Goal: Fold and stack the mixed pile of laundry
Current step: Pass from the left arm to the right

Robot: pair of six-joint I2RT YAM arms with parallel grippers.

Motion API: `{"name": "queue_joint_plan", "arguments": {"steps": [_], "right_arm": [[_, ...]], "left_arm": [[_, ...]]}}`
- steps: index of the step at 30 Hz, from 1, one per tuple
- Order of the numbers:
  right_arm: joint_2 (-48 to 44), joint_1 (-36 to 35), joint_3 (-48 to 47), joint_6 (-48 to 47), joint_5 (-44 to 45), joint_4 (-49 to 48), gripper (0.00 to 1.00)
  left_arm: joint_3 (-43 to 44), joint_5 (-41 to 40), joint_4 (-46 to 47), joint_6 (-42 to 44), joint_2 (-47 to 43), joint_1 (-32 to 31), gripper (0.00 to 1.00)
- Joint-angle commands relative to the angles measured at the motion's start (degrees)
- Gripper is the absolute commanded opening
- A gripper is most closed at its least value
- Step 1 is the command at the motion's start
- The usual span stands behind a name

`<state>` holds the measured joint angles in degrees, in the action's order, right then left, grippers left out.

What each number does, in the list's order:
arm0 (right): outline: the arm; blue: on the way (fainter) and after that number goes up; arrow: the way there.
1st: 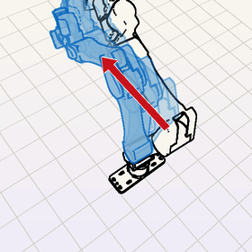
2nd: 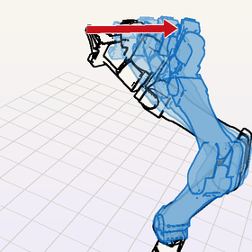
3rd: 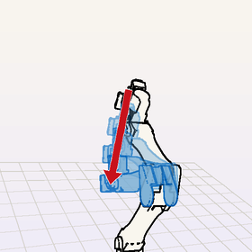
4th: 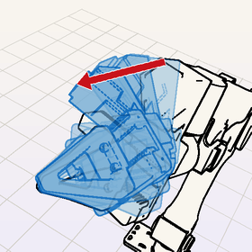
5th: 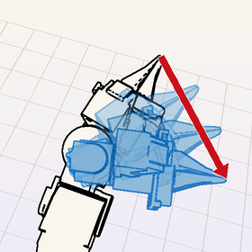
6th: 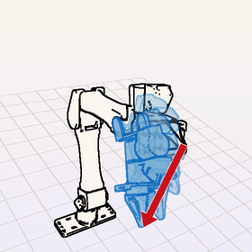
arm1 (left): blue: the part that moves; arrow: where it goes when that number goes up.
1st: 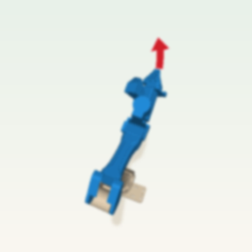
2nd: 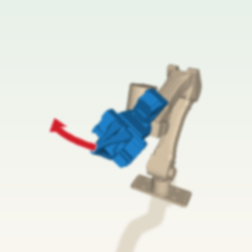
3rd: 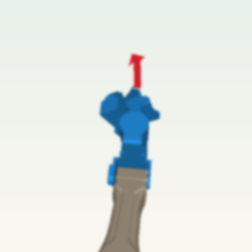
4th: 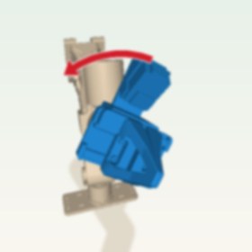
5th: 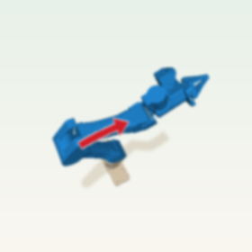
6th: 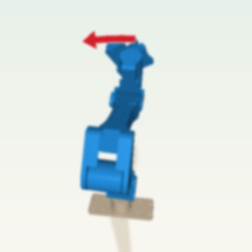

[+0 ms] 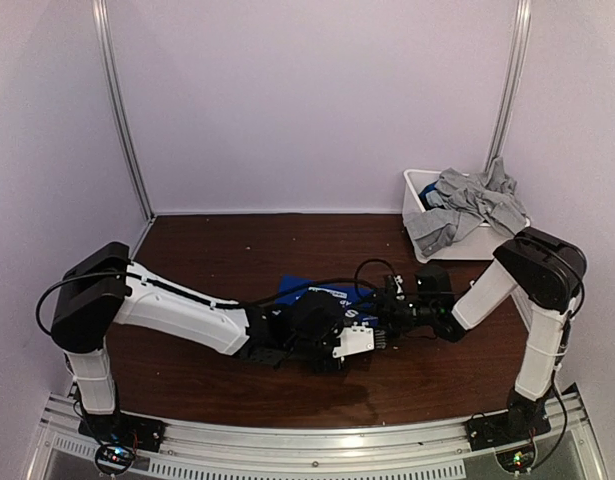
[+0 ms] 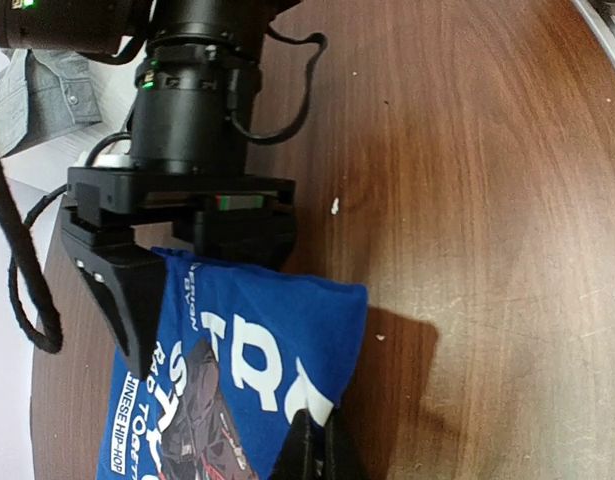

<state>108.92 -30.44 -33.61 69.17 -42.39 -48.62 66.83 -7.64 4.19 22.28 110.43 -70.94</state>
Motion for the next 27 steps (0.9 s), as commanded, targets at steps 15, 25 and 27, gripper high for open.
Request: {"name": "queue_joint_plan", "arguments": {"steps": [15,25,27], "right_arm": [[10.41,2.22,-5.77,0.57,0.74,-1.34,0.26],[-2.91,2.35,-17.54,-23.01,8.42,33.63,0.0],[-5.14,2.47,-22.09,-30.16,11.75,43.24,0.0]], "left_arm": [[-6.17,-0.67,3.98,-0.02,-4.78,-2.03,0.0],[-14.8,-8.83,7.38,-10.53,-15.68,-2.19,0.84],[-18.74,-11.35,9.1,-14.09,-20.63,-1.83,0.97]]}}
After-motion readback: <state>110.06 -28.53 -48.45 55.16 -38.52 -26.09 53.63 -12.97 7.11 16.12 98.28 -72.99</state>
